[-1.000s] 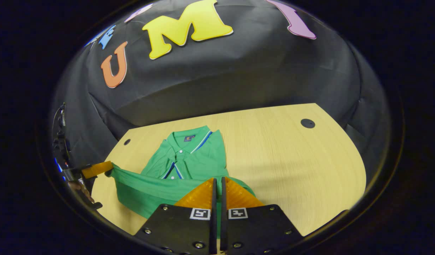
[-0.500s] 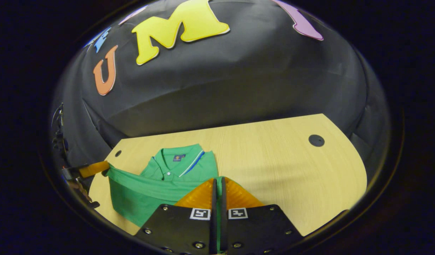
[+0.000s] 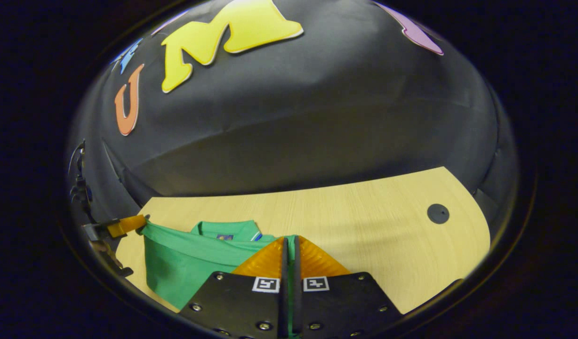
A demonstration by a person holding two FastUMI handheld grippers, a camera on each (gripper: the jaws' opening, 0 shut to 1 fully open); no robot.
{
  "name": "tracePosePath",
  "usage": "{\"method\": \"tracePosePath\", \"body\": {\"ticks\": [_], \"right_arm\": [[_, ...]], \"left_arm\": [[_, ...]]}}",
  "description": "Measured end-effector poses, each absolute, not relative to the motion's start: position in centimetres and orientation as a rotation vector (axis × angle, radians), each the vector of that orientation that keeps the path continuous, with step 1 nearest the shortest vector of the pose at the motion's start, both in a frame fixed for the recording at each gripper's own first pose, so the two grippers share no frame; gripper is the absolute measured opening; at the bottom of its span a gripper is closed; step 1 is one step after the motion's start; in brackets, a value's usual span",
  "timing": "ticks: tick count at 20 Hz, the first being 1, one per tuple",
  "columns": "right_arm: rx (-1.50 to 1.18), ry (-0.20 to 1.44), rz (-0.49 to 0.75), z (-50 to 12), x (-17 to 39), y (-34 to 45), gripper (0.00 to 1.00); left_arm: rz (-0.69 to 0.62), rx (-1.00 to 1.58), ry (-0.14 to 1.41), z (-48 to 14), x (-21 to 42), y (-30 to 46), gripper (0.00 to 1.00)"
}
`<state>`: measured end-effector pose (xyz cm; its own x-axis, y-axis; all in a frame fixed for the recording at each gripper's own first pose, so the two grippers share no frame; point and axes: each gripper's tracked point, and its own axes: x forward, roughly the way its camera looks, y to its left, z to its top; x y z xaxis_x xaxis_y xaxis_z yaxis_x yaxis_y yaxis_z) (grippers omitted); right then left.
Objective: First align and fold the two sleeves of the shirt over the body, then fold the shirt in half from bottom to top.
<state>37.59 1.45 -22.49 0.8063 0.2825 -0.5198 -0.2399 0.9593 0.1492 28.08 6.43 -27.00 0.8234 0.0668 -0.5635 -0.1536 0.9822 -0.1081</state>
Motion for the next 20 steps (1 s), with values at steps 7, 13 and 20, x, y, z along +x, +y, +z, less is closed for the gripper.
{"method": "tracePosePath", "body": {"ticks": [7,13,20], "right_arm": [[0.058,0.556,0.254,-24.1,39.1,0.8,0.34],[0.048,0.564,0.237,-23.8,38.4,0.6,0.93],[0.016,0.499,0.229,-20.0,36.7,1.3,0.93]], "left_arm": [[0.130,-0.168,0.590,-29.1,29.2,6.5,0.31],[0.098,-0.176,0.591,-28.7,28.0,5.2,0.98],[0.070,-0.148,0.559,-25.3,27.2,5.1,0.98]]}}
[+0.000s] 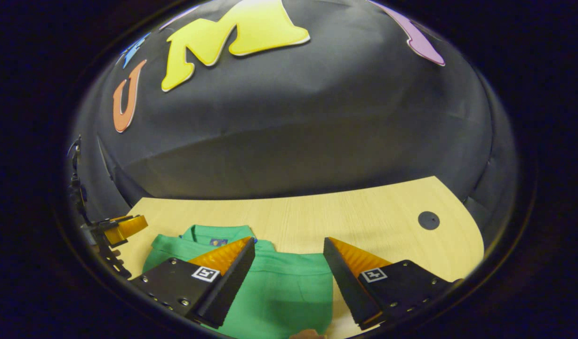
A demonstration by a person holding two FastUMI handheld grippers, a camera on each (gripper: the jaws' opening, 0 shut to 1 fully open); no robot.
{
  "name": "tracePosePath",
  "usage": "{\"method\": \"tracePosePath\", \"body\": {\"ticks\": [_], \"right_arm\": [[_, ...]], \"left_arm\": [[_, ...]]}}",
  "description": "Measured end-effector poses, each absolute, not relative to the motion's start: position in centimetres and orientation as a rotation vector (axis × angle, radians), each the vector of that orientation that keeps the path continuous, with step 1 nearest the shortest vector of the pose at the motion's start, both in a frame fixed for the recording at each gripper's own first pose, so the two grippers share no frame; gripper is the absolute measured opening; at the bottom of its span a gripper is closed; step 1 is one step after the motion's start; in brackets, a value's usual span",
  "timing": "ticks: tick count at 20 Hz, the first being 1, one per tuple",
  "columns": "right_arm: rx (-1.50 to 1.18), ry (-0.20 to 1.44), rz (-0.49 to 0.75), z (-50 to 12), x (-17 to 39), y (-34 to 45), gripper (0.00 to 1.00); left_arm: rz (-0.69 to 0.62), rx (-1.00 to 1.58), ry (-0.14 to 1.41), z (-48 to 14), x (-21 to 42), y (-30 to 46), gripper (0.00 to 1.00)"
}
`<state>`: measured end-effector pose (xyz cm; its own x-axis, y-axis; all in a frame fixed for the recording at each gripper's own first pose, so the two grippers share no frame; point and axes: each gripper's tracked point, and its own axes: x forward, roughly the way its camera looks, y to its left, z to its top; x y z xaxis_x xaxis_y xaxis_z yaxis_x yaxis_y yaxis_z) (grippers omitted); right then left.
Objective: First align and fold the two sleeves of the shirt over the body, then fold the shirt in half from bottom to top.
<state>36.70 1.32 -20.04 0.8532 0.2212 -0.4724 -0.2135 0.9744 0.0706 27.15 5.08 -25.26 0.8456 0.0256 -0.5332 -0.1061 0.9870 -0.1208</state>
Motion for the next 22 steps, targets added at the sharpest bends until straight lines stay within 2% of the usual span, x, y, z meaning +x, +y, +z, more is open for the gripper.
{"method": "tracePosePath", "body": {"ticks": [4,9,19,22], "right_arm": [[-0.015,0.403,0.247,-15.3,34.1,3.0,0.93],[-0.049,0.309,0.264,-11.1,28.4,4.7,0.93],[-0.091,0.170,0.253,-4.7,13.3,3.8,0.93],[-0.107,0.116,0.259,-3.3,9.2,3.9,0.92]], "left_arm": [[0.055,-0.135,0.466,-19.7,26.3,4.6,0.98],[0.039,-0.066,0.336,-13.1,22.3,3.2,0.98],[-0.034,-0.042,0.223,-5.3,8.1,-0.9,1.00],[-0.034,-0.027,0.169,-3.1,4.6,-0.8,0.98]]}}
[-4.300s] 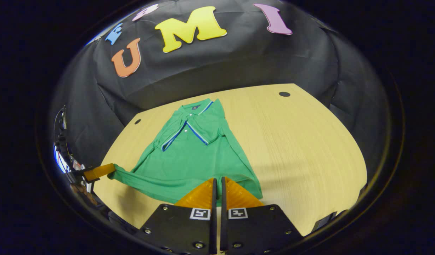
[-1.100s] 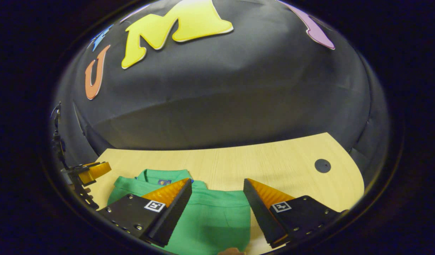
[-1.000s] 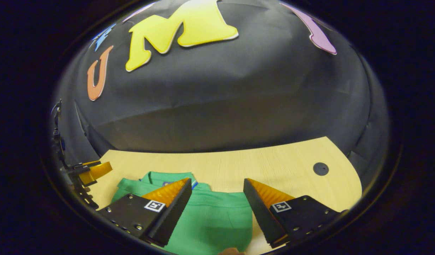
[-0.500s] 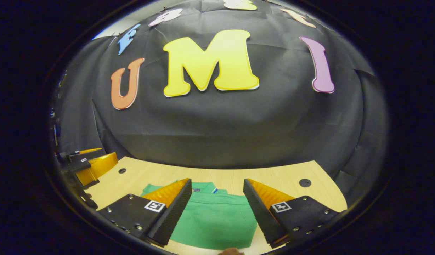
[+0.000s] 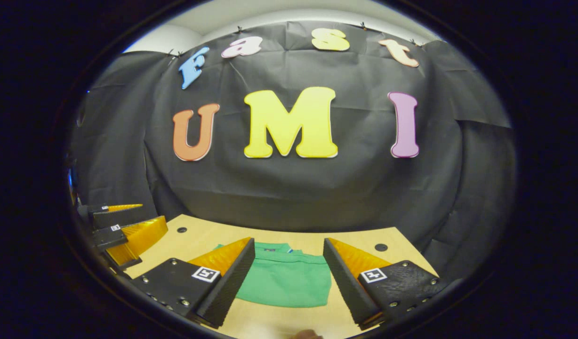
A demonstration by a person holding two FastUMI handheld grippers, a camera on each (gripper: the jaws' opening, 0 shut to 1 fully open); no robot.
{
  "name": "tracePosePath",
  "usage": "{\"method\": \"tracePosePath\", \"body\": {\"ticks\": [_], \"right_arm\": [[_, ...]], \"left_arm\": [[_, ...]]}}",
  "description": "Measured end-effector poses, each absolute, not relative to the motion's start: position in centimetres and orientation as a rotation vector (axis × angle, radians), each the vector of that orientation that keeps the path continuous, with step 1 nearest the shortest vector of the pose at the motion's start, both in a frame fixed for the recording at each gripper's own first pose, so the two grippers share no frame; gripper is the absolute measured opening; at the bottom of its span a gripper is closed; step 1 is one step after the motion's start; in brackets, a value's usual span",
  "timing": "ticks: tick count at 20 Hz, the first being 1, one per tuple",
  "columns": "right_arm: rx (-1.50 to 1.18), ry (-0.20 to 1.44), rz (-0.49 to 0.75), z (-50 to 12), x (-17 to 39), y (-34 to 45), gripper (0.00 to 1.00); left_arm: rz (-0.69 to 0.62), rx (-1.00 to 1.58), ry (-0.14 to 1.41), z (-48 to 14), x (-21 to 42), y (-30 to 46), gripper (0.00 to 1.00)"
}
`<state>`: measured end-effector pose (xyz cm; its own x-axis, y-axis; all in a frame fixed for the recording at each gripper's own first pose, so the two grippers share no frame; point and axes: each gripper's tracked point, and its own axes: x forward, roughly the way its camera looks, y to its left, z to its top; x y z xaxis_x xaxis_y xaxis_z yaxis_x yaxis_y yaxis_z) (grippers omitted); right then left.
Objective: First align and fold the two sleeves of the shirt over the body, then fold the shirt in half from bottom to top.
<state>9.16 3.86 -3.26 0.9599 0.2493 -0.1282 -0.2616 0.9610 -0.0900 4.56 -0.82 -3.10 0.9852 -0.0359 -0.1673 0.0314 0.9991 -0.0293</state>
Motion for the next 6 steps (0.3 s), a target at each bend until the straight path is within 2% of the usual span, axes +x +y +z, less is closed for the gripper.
{"method": "tracePosePath", "body": {"ticks": [6], "right_arm": [[-0.094,0.052,0.267,-2.2,2.4,4.2,0.93]], "left_arm": [[-0.029,-0.045,0.108,-0.9,-1.4,-1.3,0.98]]}}
